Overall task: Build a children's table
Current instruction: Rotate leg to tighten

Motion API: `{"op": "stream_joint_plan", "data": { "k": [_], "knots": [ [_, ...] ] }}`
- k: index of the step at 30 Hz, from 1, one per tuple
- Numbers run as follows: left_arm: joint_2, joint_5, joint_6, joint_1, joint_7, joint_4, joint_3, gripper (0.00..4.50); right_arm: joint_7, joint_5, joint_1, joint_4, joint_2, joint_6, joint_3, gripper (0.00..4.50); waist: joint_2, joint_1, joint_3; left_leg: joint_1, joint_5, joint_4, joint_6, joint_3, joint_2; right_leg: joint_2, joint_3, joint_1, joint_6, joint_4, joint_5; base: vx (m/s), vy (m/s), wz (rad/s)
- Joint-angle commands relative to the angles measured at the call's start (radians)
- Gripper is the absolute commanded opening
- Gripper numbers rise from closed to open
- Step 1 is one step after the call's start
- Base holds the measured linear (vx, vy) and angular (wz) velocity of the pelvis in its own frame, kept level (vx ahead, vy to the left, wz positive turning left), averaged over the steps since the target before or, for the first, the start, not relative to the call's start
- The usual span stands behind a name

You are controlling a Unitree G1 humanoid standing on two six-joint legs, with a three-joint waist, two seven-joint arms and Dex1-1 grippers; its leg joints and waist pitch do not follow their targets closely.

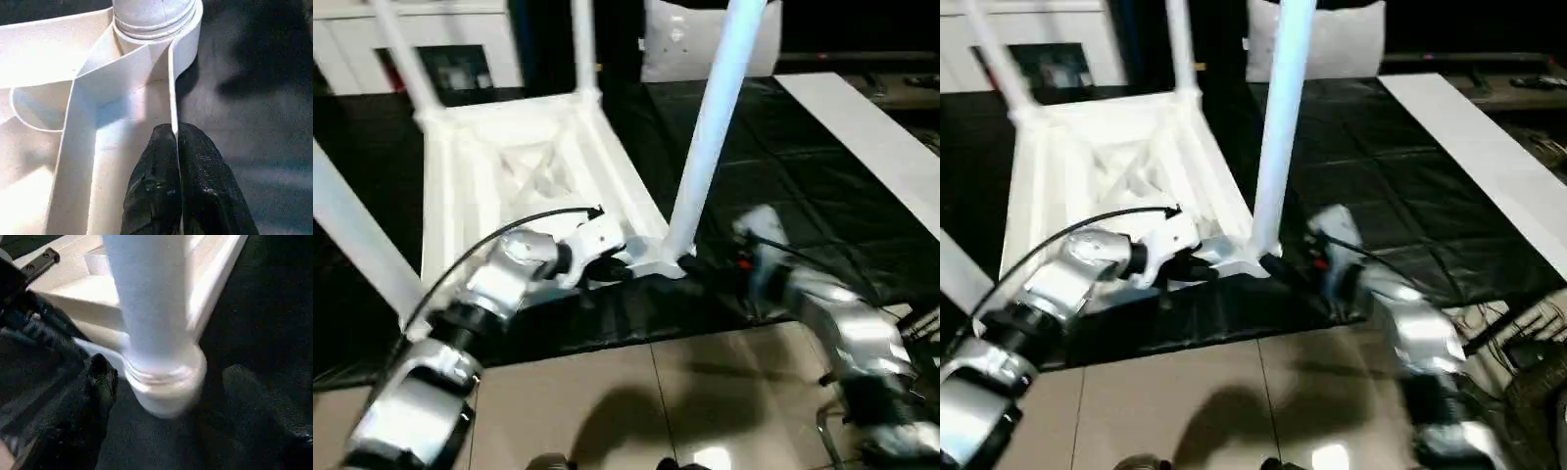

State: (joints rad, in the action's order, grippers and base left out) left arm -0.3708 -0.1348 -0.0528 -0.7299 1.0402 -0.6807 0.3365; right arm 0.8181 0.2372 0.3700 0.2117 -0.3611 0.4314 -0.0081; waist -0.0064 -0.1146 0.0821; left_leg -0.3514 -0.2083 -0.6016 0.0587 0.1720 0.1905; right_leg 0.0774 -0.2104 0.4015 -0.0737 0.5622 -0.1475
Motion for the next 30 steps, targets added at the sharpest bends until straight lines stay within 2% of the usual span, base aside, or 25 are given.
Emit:
{"op": "stream_joint_plan", "data": {
  "k": [1, 2, 3, 5, 7, 8, 9, 10, 11, 12, 13, 14, 16, 19, 20, 21, 23, 24, 25, 26, 27, 29, 30],
  "knots": [
    [-0.017, -0.042, 0.062, -0.05, -0.022, -0.031, 0.009, 0.27, 0.021, 0.019, -0.01, -0.049, -0.016, 0.003, -0.022, 4.09, -0.001, -0.001, -0.074, 0.008, -0.138, 0.068, -0.062, -0.025, 0.054, 0.105, 0.08, -0.073, 0.07, -0.097, -0.404, 0.0, 0.0, 0.0],
    [-0.043, -0.038, 0.133, -0.087, -0.023, -0.108, -0.004, 0.43, 0.024, 0.049, -0.033, -0.093, -0.031, 0.029, -0.049, 4.15, -0.001, -0.002, -0.073, 0.012, -0.156, 0.069, -0.055, -0.025, 0.047, 0.1, 0.076, -0.073, 0.104, -0.108, -0.441, 0.0, 0.0, 0.0],
    [-0.055, -0.033, 0.161, -0.096, -0.012, -0.131, -0.01, 0.59, 0.022, 0.062, -0.042, -0.11, -0.031, 0.039, -0.059, 4.36, -0.001, -0.001, -0.075, 0.009, -0.155, 0.071, -0.051, -0.029, 0.053, 0.103, 0.075, -0.075, 0.109, -0.104, -0.423, 0.0, 0.0, 0.0],
    [-0.069, -0.018, 0.181, -0.104, 0.013, -0.152, -0.024, 0.66, 0.005, 0.063, -0.052, -0.128, -0.032, 0.041, -0.064, 4.44, -0.001, 0.004, -0.075, 0.007, -0.158, 0.071, -0.049, -0.032, 0.054, 0.104, 0.073, -0.076, 0.114, -0.104, -0.419, 0.0, 0.0, 0.0],
    [-0.071, 0.004, 0.211, -0.109, 0.027, -0.172, -0.041, 0.84, -0.001, 0.074, -0.063, -0.148, -0.034, 0.056, -0.061, 4.5, -0.002, 0.008, -0.074, 0.011, -0.154, 0.069, -0.047, -0.027, 0.048, 0.106, 0.075, -0.072, 0.104, -0.108, -0.416, 0.0, 0.0, 0.0],
    [-0.066, 0.033, 0.206, -0.107, 0.035, -0.165, -0.064, 0.95, -0.006, 0.077, -0.068, -0.156, -0.03, 0.054, -0.059, 4.5, -0.001, 0.008, -0.075, 0.007, -0.142, 0.069, -0.049, -0.027, 0.049, 0.108, 0.077, -0.074, 0.089, -0.103, -0.406, 0.0, 0.0, 0.0],
    [-0.066, 0.033, 0.206, -0.107, 0.035, -0.165, -0.064, 1.04, -0.006, 0.077, -0.068, -0.156, -0.03, 0.054, -0.059, 4.5, -0.001, 0.007, -0.076, 0.007, -0.137, 0.069, -0.05, -0.027, 0.05, 0.109, 0.077, -0.075, 0.081, -0.1, -0.397, 0.0, 0.0, 0.0],
    [-0.058, 0.068, 0.185, -0.094, 0.051, -0.139, -0.09, 1.04, -0.016, 0.075, -0.071, -0.162, -0.021, 0.045, -0.058, 4.5, -0.009, 0.008, -0.074, 0.007, -0.131, 0.071, -0.053, -0.026, 0.055, 0.11, 0.08, -0.072, 0.067, -0.097, -0.385, 0.0, 0.0, 0.0],
    [-0.045, 0.118, 0.163, -0.078, 0.066, -0.112, -0.126, 1.15, -0.04, 0.07, -0.076, -0.174, -0.005, 0.039, -0.06, 4.5, -0.006, 0.005, -0.074, 0.007, -0.126, 0.071, -0.056, -0.027, 0.055, 0.111, 0.08, -0.071, 0.058, -0.096, -0.382, 0.0, 0.0, 0.0],
    [-0.041, 0.132, 0.161, -0.075, 0.066, -0.111, -0.136, 1.25, -0.051, 0.068, -0.078, -0.18, 0.001, 0.04, -0.062, 4.5, -0.007, 0.001, -0.075, 0.007, -0.107, 0.072, -0.058, -0.026, 0.059, 0.114, 0.086, -0.07, 0.033, -0.088, -0.358, 0.0, 0.0, 0.0],
    [-0.041, 0.132, 0.161, -0.075, 0.066, -0.111, -0.136, 1.25, -0.051, 0.068, -0.078, -0.18, 0.001, 0.04, -0.062, 4.5, -0.007, 0.0, -0.075, 0.006, -0.099, 0.072, -0.061, -0.026, 0.061, 0.116, 0.088, -0.071, 0.027, -0.086, -0.345, 0.0, 0.0, 0.0],
    [-0.023, 0.189, 0.121, -0.041, 0.048, -0.066, -0.177, 1.46, -0.095, 0.056, -0.084, -0.206, 0.02, 0.061, -0.055, 4.5, -0.008, -0.001, -0.075, 0.006, -0.083, 0.073, -0.063, -0.028, 0.065, 0.116, 0.09, -0.069, 0.011, -0.078, -0.317, 0.0, 0.0, 0.0],
    [-0.01, 0.224, 0.086, -0.009, 0.011, -0.02, -0.213, 1.57, -0.132, 0.053, -0.091, -0.23, 0.035, 0.096, -0.046, 4.5, -0.01, 0.001, -0.074, 0.003, -0.062, 0.073, -0.067, -0.027, 0.067, 0.117, 0.095, -0.07, -0.009, -0.071, -0.28, 0.0, 0.0, 0.0],
    [0.004, 0.254, 0.017, 0.037, -0.057, 0.061, -0.254, 1.7, -0.152, 0.051, -0.1, -0.246, 0.051, 0.093, -0.035, 4.5, -0.01, 0.003, -0.072, 0.001, -0.049, 0.073, -0.08, -0.025, 0.065, 0.116, 0.096, -0.071, -0.023, -0.066, -0.256, 0.0, 0.0, 0.0],
    [0.012, 0.268, -0.037, 0.077, -0.102, 0.135, -0.278, 1.89, -0.174, 0.045, -0.109, -0.254, 0.065, 0.082, -0.033, 4.5, -0.012, 0.005, -0.07, 0.002, -0.058, 0.074, -0.073, -0.024, 0.069, 0.119, 0.097, -0.07, -0.028, -0.065, -0.266, 0.0, 0.0, 0.0],
    [0.013, 0.271, -0.046, 0.085, -0.11, 0.149, -0.282, 1.98, -0.178, 0.044, -0.111, -0.256, 0.067, 0.08, -0.033, 4.5, -0.011, 0.005, -0.064, 0.001, -0.072, 0.074, -0.072, -0.023, 0.065, 0.116, 0.095, -0.068, -0.022, -0.075, -0.3, 0.0, 0.0, 0.0],
    [0.051, 0.322, -0.155, 0.165, -0.203, 0.316, -0.333, 2.06, -0.214, 0.053, -0.124, -0.269, 0.092, 0.1, -0.043, 4.5, -0.011, 0.006, -0.061, 0.003, -0.091, 0.075, -0.066, -0.022, 0.062, 0.116, 0.094, -0.07, -0.009, -0.079, -0.34, 0.0, 0.0, 0.0],
    [0.058, 0.331, -0.177, 0.179, -0.222, 0.347, -0.343, 2.18, -0.219, 0.054, -0.127, -0.273, 0.095, 0.103, -0.043, 4.5, -0.01, 0.01, -0.054, 0.006, -0.115, 0.076, -0.062, -0.021, 0.063, 0.112, 0.091, -0.064, -0.001, -0.091, -0.386, 0.0, 0.0, 0.0],
    [0.058, 0.331, -0.177, 0.179, -0.222, 0.347, -0.343, 2.18, -0.219, 0.054, -0.127, -0.273, 0.095, 0.103, -0.043, 4.5, -0.011, 0.011, -0.052, 0.006, -0.129, 0.077, -0.06, -0.021, 0.059, 0.111, 0.089, -0.066, 0.01, -0.095, -0.411, 0.0, 0.0, 0.0],
    [0.096, 0.332, -0.217, 0.226, -0.308, 0.438, -0.369, 2.38, -0.224, 0.053, -0.135, -0.282, 0.102, 0.093, -0.037, 4.5, -0.008, 0.011, -0.053, 0.009, -0.145, 0.076, -0.054, -0.022, 0.061, 0.11, 0.089, -0.065, 0.022, -0.098, -0.427, 0.0, 0.0, 0.0],
    [0.115, 0.322, -0.239, 0.261, -0.358, 0.497, -0.374, 2.43, -0.233, 0.055, -0.139, -0.287, 0.108, 0.084, -0.037, 4.5, -0.009, 0.013, -0.051, 0.006, -0.15, 0.077, -0.053, -0.024, 0.063, 0.11, 0.087, -0.066, 0.025, -0.098, -0.426, 0.0, 0.0, 0.0],
    [0.14, 0.314, -0.265, 0.307, -0.411, 0.571, -0.378, 2.49, -0.249, 0.059, -0.14, -0.291, 0.115, 0.072, -0.042, 4.5, -0.004, 0.016, -0.048, 0.006, -0.165, 0.078, -0.055, -0.026, 0.06, 0.105, 0.084, -0.064, 0.042, -0.104, -0.437, 0.0, 0.0, 0.0],
    [0.16, 0.312, -0.274, 0.331, -0.451, 0.611, -0.388, 2.55, -0.268, 0.058, -0.137, -0.285, 0.123, 0.056, -0.057, 4.5, -0.007, 0.02, -0.047, 0.005, -0.168, 0.079, -0.058, -0.027, 0.06, 0.103, 0.083, -0.065, 0.05, -0.106, -0.437, 0.0, 0.0, 0.0]
  ]
}}
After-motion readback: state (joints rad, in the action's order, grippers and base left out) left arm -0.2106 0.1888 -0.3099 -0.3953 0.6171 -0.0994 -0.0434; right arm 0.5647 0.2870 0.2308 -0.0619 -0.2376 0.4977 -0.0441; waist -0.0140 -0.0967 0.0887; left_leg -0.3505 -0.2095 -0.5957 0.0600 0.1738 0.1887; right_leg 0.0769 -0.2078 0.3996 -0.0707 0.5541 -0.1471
